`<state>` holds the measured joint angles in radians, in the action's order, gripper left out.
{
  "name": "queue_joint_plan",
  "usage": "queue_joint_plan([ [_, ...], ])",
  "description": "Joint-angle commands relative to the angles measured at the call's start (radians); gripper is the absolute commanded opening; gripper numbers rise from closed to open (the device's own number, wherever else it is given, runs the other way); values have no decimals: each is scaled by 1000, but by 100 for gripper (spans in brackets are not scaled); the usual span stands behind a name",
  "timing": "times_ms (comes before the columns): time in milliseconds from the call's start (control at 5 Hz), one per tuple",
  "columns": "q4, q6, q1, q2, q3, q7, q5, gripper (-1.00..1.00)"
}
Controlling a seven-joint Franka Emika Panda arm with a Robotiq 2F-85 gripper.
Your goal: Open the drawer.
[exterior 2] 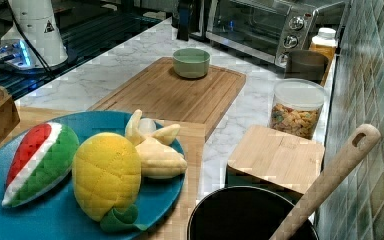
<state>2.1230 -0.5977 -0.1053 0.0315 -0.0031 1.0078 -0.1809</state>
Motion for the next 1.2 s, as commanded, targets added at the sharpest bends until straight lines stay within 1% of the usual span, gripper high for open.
queue_joint_plan([
  [200,165,-151,-110,-62,-90,144,-107,100],
  [400,188,-219,-130,-49,-116,184,-126,100],
  [600,223,-326,-155,-45,-145,261,-99,100],
  [800,230,-374,-172,-30,-159,306,-92,100],
  [1000,216,-395,-191,4,-155,353,-67,100],
  [1200,214,-397,-241,23,-111,386,-21,100],
])
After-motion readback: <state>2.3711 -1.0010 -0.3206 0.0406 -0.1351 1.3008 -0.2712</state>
